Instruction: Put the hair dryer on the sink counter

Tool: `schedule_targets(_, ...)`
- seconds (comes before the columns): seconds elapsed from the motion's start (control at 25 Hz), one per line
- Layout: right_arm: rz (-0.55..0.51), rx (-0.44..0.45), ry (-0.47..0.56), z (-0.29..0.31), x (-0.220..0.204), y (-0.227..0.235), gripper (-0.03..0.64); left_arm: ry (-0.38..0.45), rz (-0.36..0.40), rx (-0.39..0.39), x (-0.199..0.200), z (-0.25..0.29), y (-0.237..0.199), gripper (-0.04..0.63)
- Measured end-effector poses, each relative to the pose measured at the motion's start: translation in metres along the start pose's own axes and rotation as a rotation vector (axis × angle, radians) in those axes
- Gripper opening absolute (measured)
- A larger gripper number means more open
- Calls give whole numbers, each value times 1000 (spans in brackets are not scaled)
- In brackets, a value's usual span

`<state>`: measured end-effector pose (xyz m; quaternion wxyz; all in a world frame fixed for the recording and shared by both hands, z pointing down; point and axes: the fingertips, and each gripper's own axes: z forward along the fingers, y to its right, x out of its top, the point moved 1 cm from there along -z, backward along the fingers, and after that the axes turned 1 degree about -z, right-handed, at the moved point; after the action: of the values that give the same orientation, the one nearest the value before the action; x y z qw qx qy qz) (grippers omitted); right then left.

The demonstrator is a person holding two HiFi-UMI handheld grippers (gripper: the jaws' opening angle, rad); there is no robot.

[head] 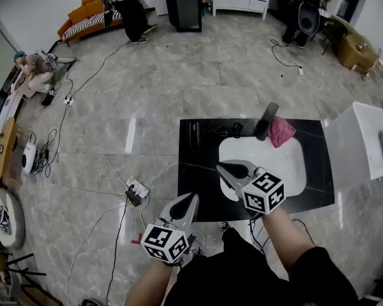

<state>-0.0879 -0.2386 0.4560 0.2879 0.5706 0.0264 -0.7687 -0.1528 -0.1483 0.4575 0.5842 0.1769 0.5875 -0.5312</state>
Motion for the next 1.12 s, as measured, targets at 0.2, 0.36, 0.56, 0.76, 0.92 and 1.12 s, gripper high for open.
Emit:
schedule_targets(0.2, 59, -31, 36, -25, -20, -41, 2, -12, 11, -45, -8, -29, 13, 3)
schedule_targets(0.36, 91, -58, 55, -39, -37, -73, 2, -24, 32, -73, -17, -54, 20, 3)
schedule_targets(0.56, 99, -97, 69, -53, -57, -111, 2, -42, 61, -124, -29, -82, 30, 3)
schedule_targets(0.76, 107, -133, 69, -61, -69, -136, 2, -70, 75, -153, -37, -99, 35, 3)
schedule_targets(0.92, 103, -153, 99, -74, -65, -149, 2, -61, 92, -174, -34, -106, 44, 3)
schedule_targets(1.12, 92, -154, 114, -91, -65, -159, 2, -51, 100, -174, -34, -106, 59, 3)
